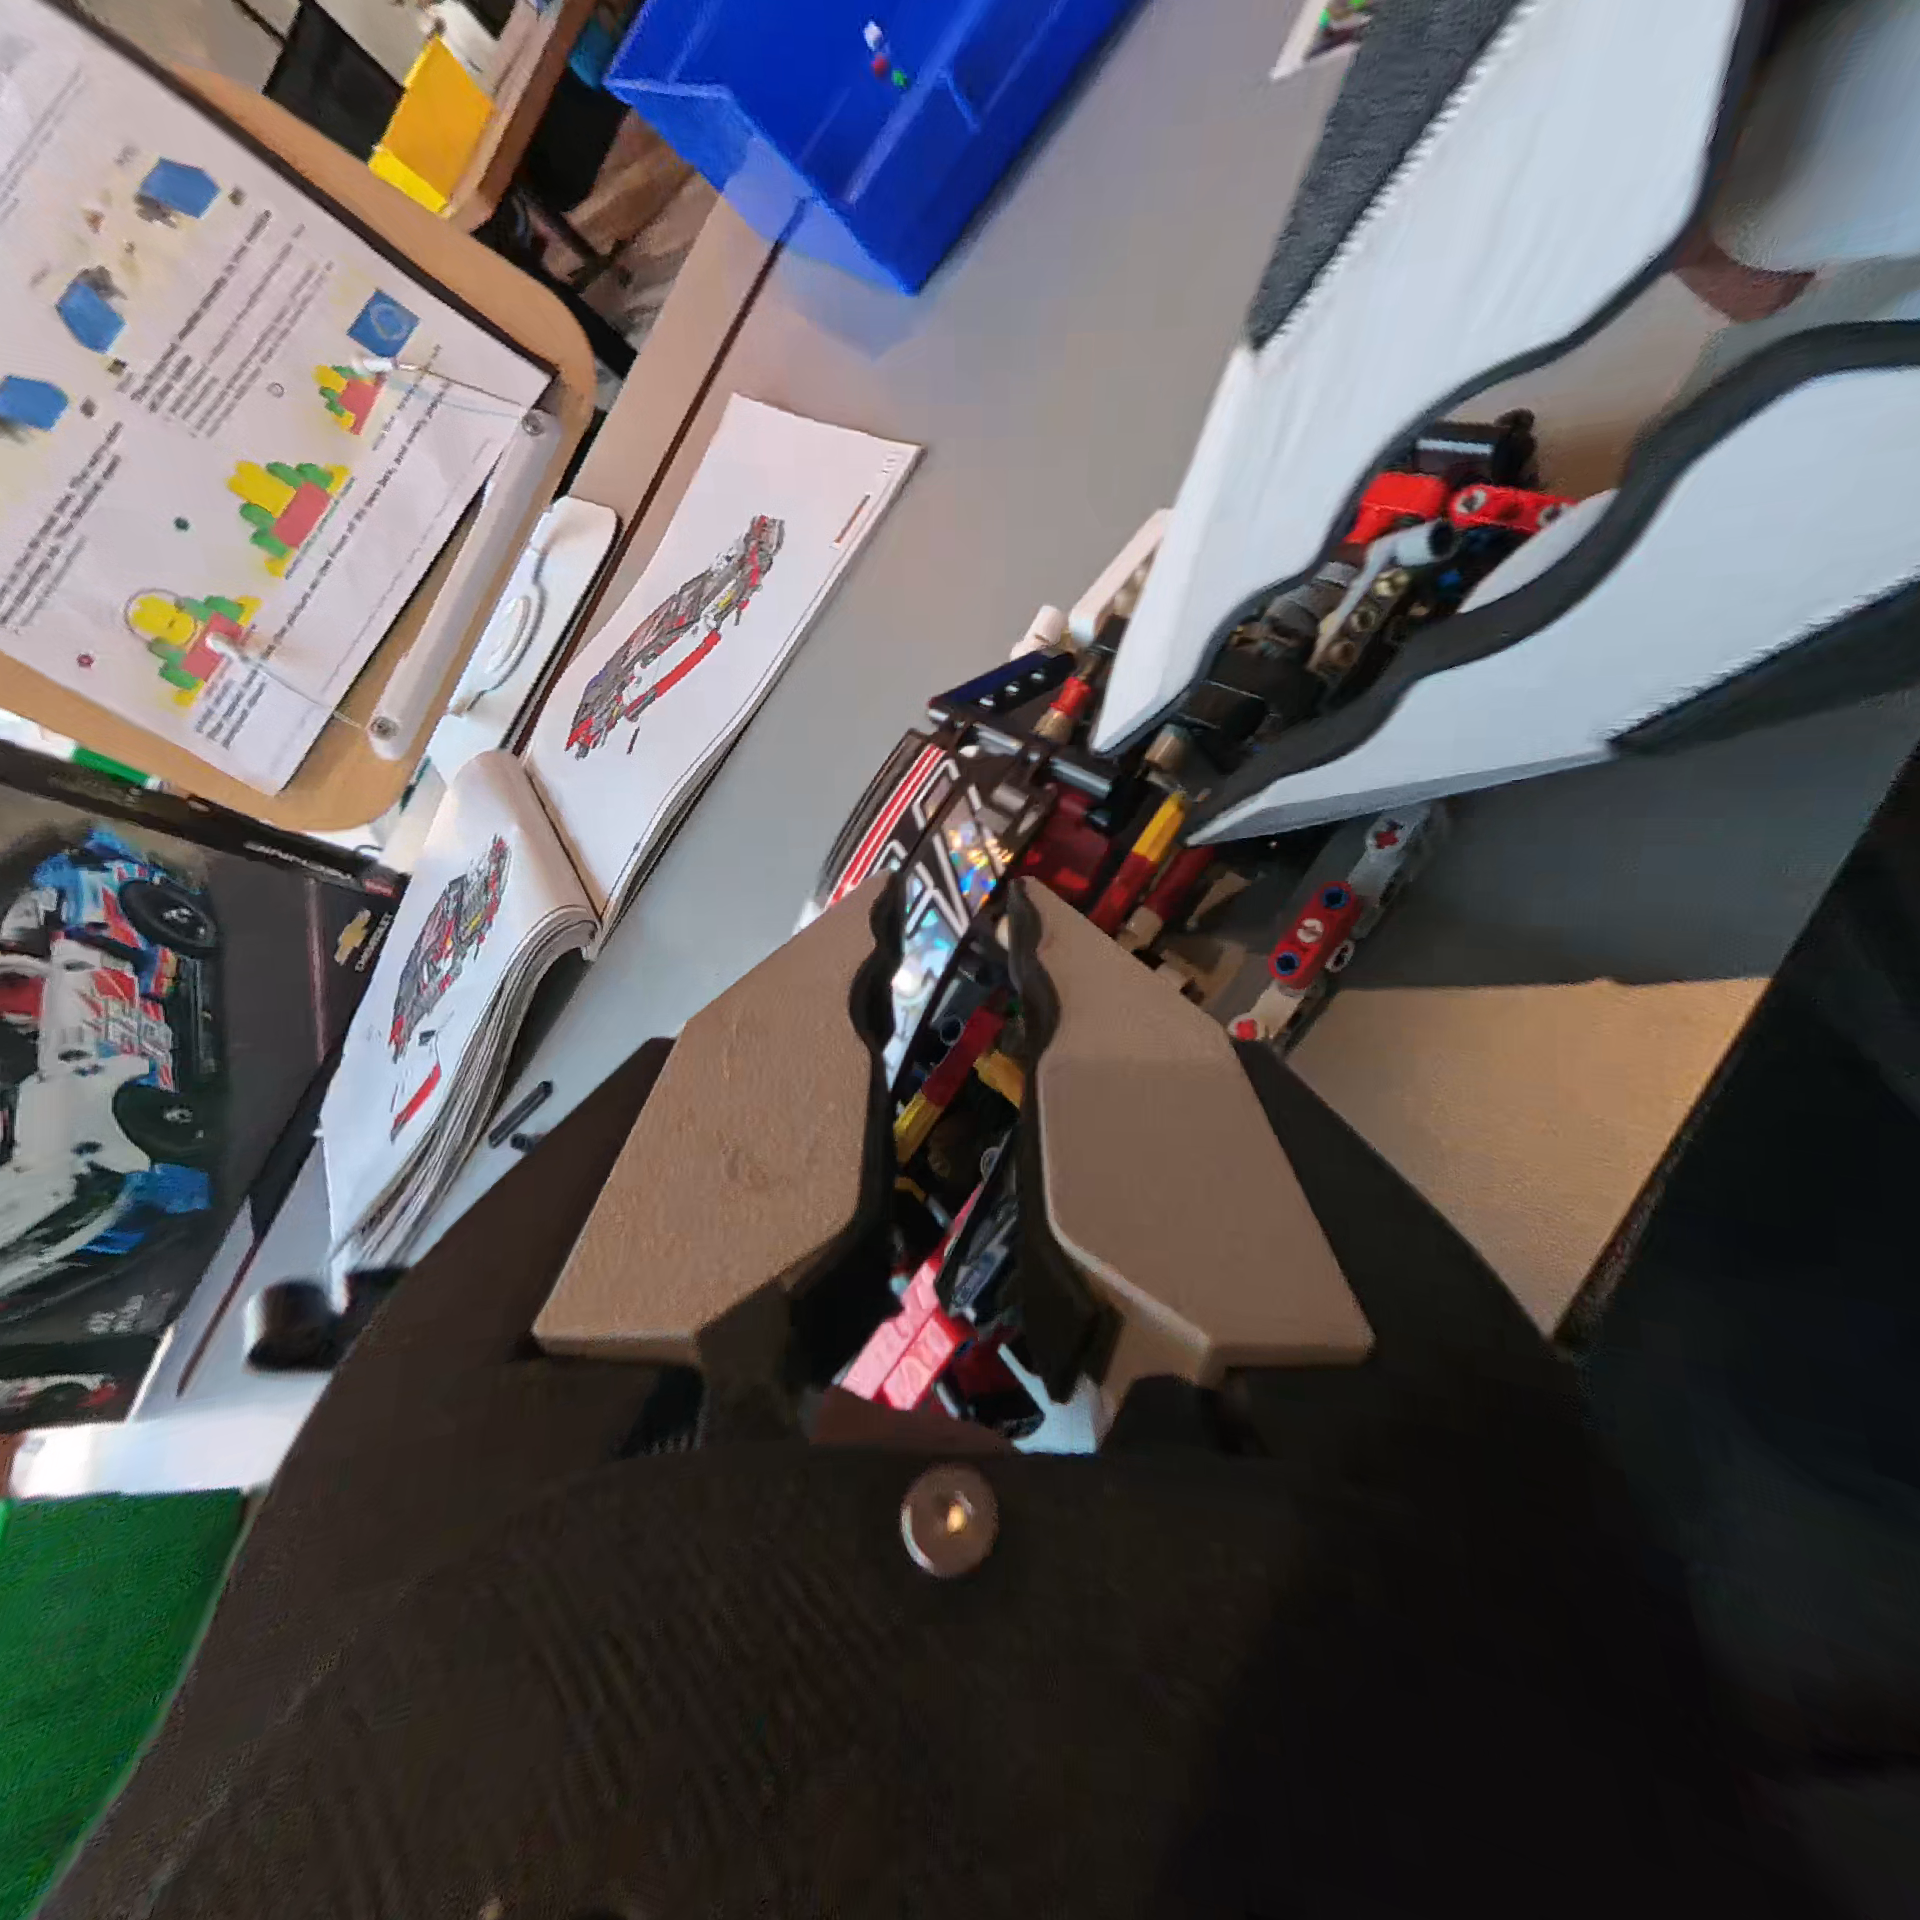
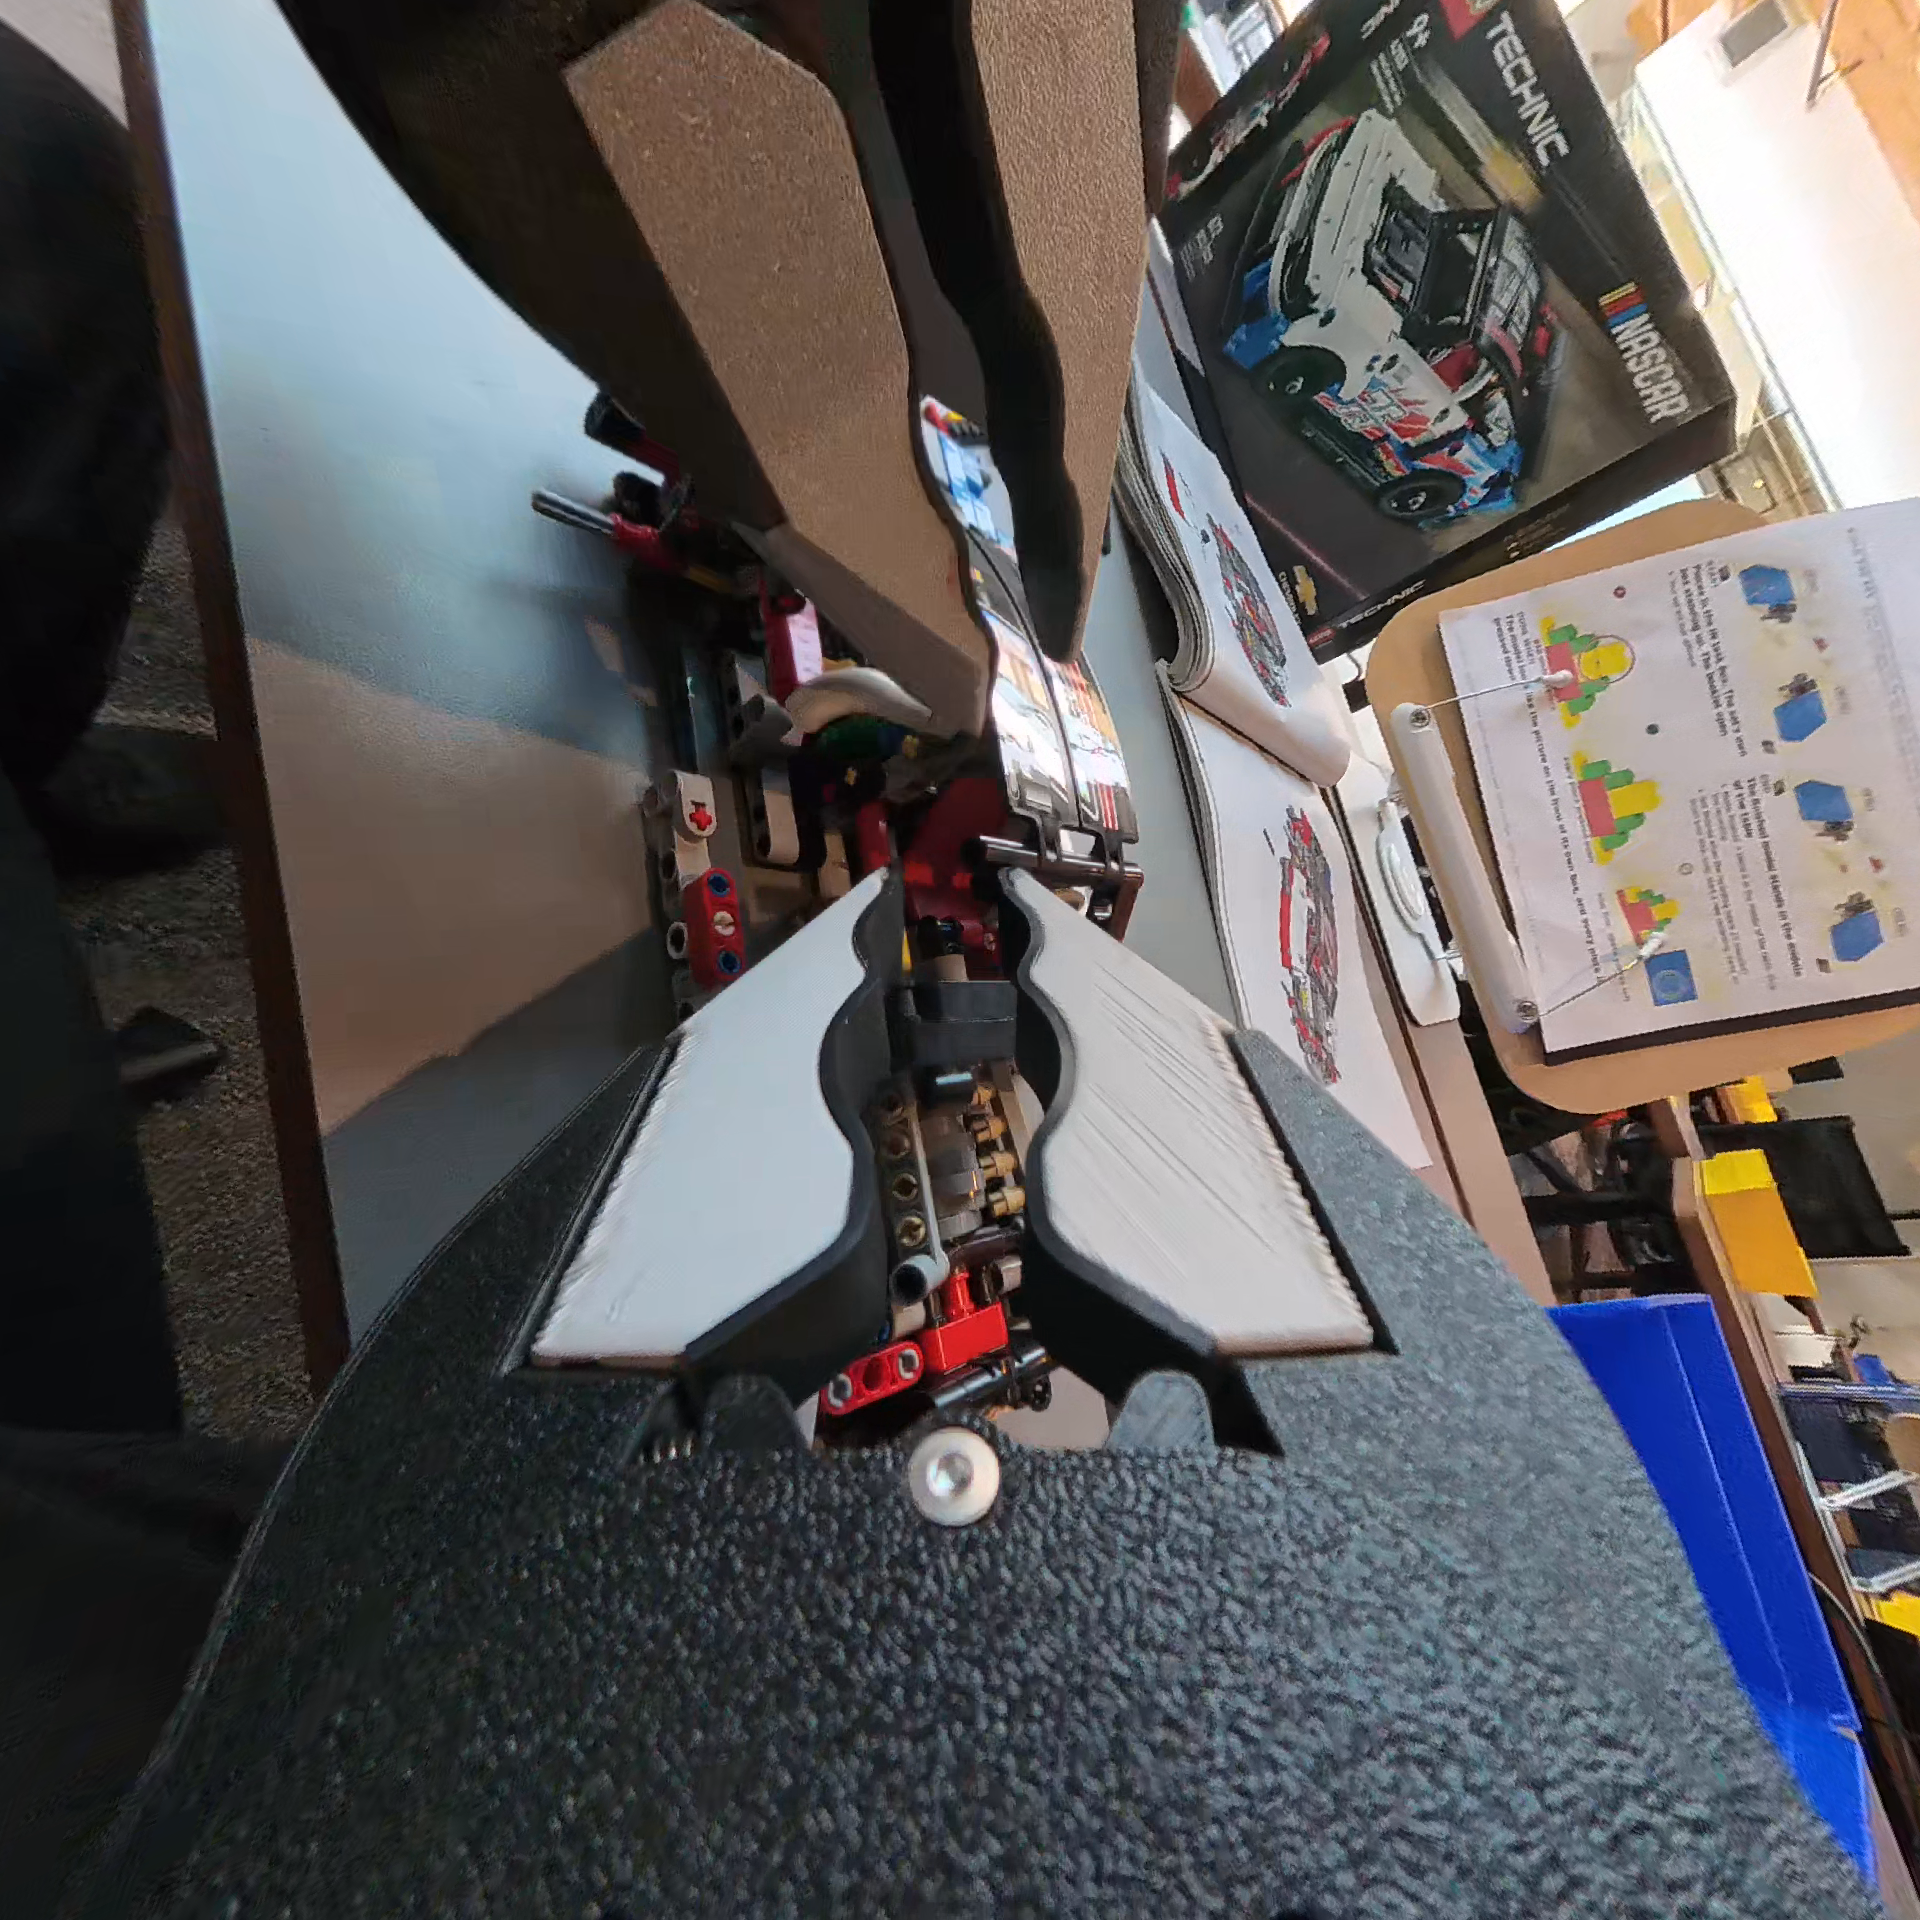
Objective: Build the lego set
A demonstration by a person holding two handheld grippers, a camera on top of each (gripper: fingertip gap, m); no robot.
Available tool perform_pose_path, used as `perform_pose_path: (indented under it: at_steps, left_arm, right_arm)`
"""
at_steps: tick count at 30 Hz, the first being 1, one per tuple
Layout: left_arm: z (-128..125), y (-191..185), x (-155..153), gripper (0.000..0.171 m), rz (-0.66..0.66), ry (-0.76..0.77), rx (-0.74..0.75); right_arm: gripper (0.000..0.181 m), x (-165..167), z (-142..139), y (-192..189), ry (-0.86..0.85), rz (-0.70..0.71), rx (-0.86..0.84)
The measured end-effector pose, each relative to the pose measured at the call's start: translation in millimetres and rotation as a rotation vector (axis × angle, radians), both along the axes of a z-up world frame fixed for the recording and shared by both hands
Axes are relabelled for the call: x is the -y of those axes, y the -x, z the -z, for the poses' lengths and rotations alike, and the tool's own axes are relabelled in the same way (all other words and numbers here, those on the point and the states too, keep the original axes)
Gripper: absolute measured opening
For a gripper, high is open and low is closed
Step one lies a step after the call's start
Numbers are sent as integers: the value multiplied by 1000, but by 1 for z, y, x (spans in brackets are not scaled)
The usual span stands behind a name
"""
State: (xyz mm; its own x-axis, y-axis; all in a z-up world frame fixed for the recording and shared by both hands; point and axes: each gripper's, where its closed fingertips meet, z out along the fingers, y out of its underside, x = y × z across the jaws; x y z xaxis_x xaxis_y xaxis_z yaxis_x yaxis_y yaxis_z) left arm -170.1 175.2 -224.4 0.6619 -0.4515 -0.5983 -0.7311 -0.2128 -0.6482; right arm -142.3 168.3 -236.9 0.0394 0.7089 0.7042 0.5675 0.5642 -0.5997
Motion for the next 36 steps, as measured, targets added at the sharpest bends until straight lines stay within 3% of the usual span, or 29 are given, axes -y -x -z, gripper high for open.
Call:
perform_pose_path:
  at_steps: [4,11,23,36]
  left_arm:
    - [-1,10,2,19,-7,-26,-78]
    - [0,-6,-4,28,72,-3,-168]
    - [8,-7,-17,10,91,-28,-407]
    - [5,-6,-17,6,67,-124,-321]
  right_arm:
    - [16,3,-6,5,-64,-17,-12]
    - [10,-1,-8,6,-195,11,7]
    - [8,-14,-6,9,-347,39,66]
    - [7,-12,-6,10,-408,24,104]
